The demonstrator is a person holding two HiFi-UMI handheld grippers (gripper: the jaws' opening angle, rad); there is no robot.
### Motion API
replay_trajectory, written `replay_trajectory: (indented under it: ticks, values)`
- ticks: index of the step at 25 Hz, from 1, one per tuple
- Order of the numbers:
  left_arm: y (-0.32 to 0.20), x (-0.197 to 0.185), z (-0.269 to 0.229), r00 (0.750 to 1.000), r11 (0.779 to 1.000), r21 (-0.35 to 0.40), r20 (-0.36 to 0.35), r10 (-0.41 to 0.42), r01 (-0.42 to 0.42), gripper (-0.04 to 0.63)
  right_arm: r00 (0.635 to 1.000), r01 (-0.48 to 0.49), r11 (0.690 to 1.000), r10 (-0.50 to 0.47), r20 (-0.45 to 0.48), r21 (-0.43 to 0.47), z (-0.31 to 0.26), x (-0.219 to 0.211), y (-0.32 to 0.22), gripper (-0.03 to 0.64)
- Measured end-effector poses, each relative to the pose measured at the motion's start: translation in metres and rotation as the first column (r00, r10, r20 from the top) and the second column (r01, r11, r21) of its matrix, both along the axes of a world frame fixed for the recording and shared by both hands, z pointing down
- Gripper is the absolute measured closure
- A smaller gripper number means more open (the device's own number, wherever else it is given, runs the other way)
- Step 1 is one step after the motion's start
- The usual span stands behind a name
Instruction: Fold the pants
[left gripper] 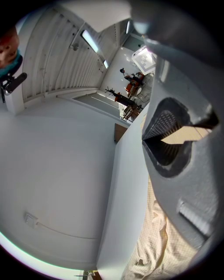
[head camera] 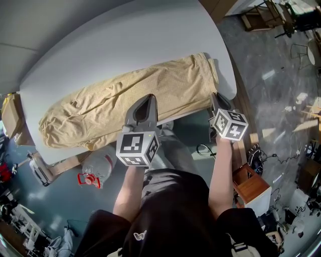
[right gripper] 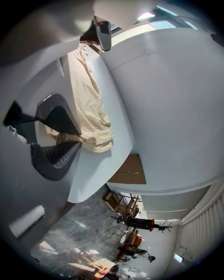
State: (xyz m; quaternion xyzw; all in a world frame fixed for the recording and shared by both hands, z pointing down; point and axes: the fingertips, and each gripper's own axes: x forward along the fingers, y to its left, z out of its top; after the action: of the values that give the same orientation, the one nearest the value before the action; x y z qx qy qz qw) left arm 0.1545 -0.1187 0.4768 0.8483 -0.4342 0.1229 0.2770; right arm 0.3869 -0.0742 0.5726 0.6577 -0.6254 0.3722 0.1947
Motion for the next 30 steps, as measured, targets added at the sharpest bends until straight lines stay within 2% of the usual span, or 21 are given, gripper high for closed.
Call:
replay_trajectory:
  ticks: [6, 12, 21, 25, 30]
  values:
    - [0.003, -0.047, -0.013, 0.996, 0.995, 0.026, -0.016, -0.091, 0.092, 0.592, 0.999, 0.041, 0.995, -0.040, -0.014, 0.086, -0.045, -0.021, -0.020, 0.563]
    - [0.018, -0.119, -0.025, 0.984, 0.984, 0.037, -0.023, -0.175, 0.176, 0.592, 0.992, 0.120, 0.981, -0.114, -0.045, 0.155, -0.088, -0.079, -0.032, 0.565]
    - [0.028, -0.220, -0.059, 0.943, 0.940, 0.090, -0.065, -0.325, 0.330, 0.591, 0.956, 0.293, 0.925, -0.283, -0.075, 0.240, -0.141, -0.187, -0.070, 0.566]
    - [0.038, -0.264, -0.069, 0.925, 0.920, 0.103, -0.080, -0.371, 0.378, 0.592, 0.922, 0.386, 0.885, -0.374, -0.096, 0.260, -0.160, -0.249, -0.080, 0.566]
    - [0.048, -0.318, -0.080, 0.901, 0.891, 0.134, -0.092, -0.425, 0.434, 0.592, 0.842, 0.538, 0.802, -0.524, -0.126, 0.260, -0.171, -0.343, -0.085, 0.566]
